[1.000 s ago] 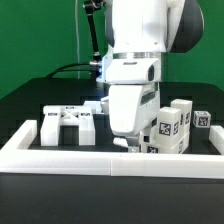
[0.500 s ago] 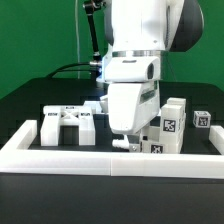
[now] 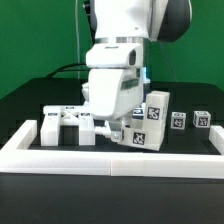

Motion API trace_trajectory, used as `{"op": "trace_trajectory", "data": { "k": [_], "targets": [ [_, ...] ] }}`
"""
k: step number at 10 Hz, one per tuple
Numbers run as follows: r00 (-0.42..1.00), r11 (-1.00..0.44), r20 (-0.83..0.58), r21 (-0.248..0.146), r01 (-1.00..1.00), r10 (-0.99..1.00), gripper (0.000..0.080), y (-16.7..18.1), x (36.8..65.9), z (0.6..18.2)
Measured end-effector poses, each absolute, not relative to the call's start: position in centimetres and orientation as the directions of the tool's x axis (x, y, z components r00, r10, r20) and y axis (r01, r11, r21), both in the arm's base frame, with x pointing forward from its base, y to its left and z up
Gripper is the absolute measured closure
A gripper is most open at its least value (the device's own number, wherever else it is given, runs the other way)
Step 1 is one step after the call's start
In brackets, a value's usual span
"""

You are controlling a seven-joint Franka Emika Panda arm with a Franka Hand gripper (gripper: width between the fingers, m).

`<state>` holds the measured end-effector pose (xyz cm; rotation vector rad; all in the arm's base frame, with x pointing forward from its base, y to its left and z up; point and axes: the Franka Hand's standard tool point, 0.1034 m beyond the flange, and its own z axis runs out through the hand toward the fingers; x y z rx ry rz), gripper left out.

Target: Assemble chair

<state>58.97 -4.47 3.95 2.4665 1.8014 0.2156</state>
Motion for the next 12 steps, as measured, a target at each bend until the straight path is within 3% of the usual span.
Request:
{"op": "trace_trajectory", "data": {
  "k": [1,7,10,12],
  "targets": [
    [0.31,-0.317,0.066,0.149,0.937,0.948,0.0466,-4.5,59.0,4.7],
    [0.384,-0.38,-0.033,0.086,0.921,0.923,0.0466,-0.5,58.3,3.9],
    [0.36,-0.356,-0.036,0.087,0.93,0.932,0.0466,-1.5,58.3,4.1],
    [0.347,-0.341,-0.05,0.093,0.935,0.937,0.0466,-2.8,58.7,5.6]
  ]
}}
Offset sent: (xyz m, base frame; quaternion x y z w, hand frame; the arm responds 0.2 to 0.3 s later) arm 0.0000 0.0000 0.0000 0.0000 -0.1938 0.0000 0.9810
